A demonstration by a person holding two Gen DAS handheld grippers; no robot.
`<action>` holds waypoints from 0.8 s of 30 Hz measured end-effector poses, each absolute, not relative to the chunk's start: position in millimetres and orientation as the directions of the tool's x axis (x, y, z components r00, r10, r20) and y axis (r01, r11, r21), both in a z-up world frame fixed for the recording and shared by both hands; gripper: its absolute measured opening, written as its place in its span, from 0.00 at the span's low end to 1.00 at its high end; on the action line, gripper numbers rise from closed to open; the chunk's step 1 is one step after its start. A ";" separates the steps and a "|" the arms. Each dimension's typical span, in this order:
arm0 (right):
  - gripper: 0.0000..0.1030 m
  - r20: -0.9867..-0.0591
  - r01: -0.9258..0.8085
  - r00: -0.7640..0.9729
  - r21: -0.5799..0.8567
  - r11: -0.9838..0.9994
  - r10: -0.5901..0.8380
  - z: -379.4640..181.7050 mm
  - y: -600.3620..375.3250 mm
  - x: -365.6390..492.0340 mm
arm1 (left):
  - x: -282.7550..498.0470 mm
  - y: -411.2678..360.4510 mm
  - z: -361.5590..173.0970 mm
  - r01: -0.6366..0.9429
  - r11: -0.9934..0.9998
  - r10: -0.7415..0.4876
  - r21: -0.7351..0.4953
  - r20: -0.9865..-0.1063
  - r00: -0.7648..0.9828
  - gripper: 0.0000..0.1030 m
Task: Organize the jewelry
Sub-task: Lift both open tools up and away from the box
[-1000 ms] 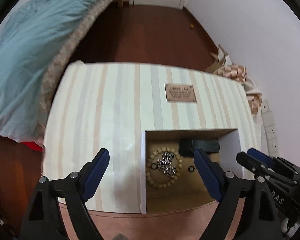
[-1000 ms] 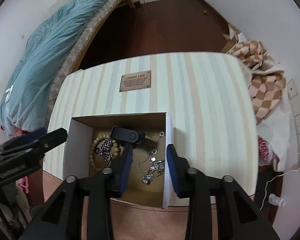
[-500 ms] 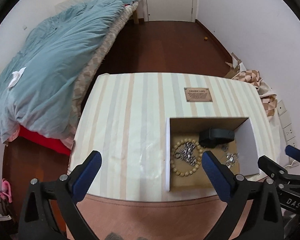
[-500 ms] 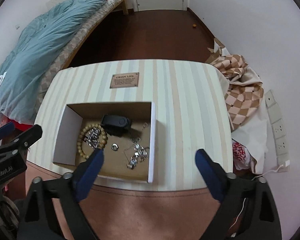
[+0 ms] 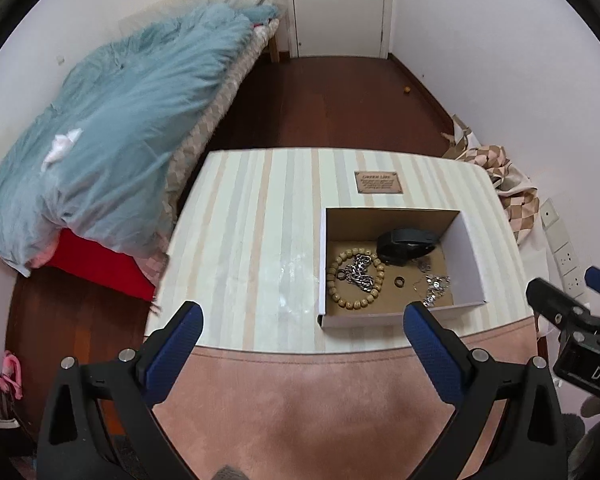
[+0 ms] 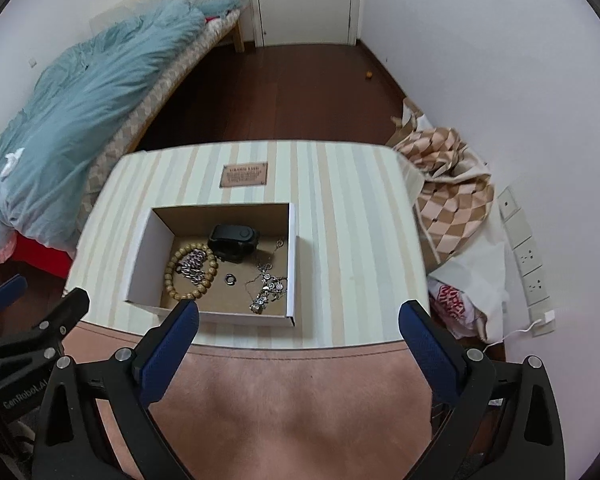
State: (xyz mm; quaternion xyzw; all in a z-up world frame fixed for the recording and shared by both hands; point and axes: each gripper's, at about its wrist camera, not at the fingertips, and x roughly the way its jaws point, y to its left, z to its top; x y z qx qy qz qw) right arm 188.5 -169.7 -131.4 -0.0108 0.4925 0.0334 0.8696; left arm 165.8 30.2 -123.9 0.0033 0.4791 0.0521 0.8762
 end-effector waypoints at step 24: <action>0.98 -0.684 -0.071 0.728 0.003 0.997 0.054 58.4 -176.5 28.5 | 22.4 37.7 42.4 -0.111 0.992 0.037 -0.060 -0.702 0.712 0.99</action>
